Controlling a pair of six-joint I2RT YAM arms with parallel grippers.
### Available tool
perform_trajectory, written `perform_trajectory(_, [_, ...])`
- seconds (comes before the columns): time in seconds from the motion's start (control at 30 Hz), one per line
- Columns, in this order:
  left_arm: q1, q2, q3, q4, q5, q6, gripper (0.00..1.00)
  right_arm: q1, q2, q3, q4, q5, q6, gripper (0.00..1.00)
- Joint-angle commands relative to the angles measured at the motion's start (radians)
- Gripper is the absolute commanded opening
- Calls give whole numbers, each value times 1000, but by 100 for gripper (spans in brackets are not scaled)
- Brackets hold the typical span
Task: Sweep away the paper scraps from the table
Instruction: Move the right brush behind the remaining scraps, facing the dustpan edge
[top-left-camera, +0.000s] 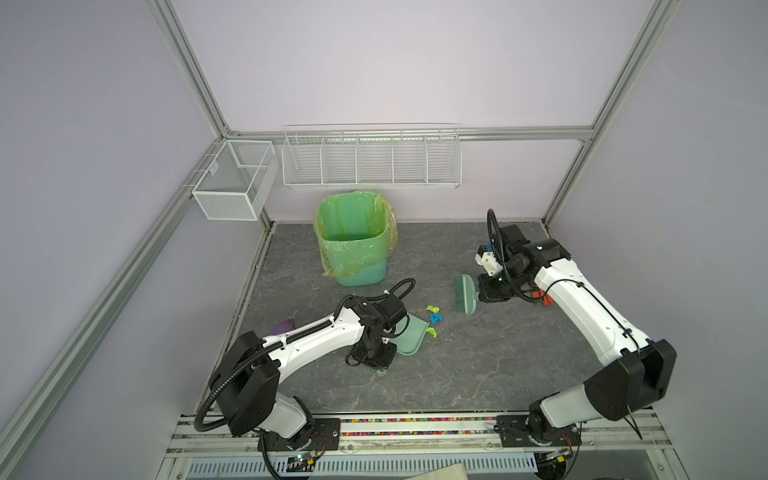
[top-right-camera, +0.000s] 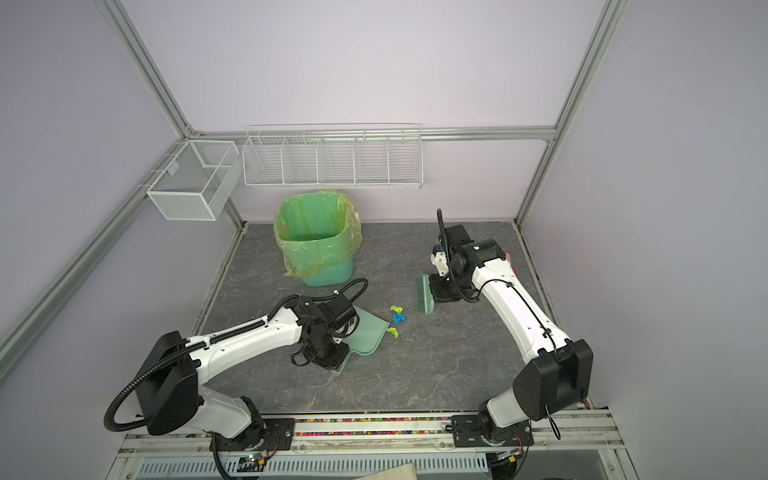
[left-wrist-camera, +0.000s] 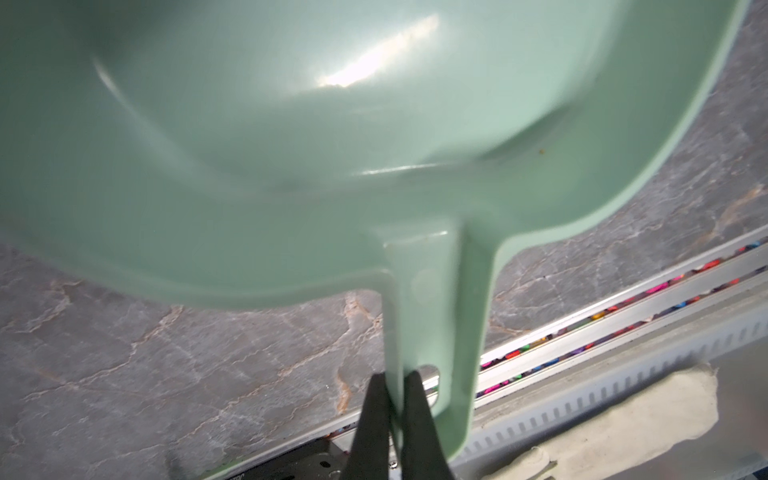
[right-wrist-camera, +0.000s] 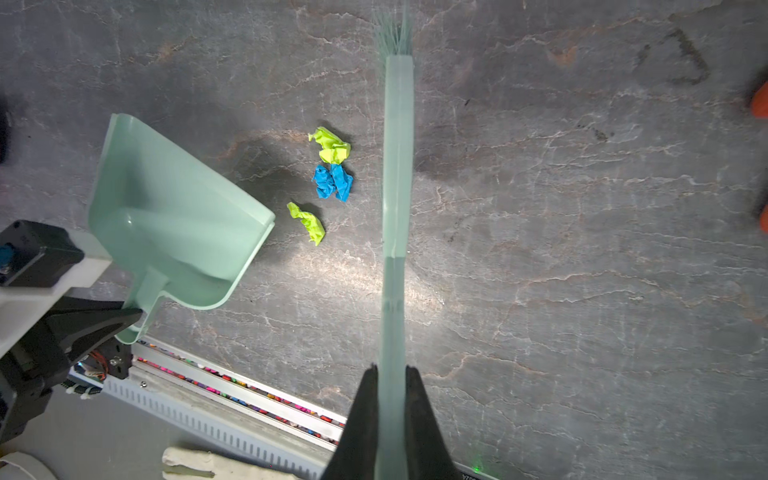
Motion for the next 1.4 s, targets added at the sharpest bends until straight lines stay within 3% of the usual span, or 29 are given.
perform_trajectory(0.0, [-13,2,6,-15,18,15,0,-5,18,50,-21,55,-31,7])
perform_trajectory(0.33, [-41,-21,-13,-56,52,31,0,6,148,189,-27,31,-30,7])
perform_trajectory(0.6, [-41,0,-36,11,155,18,0,61,190,247,38,113,-95,7])
perform_trajectory(0.87, [-41,41,-12,-9,144,41,0,120,304,332,-47,205,-169,7])
perform_trajectory(1.37, [-41,111,44,-38,156,72,0,154,370,378,-48,227,-234,7])
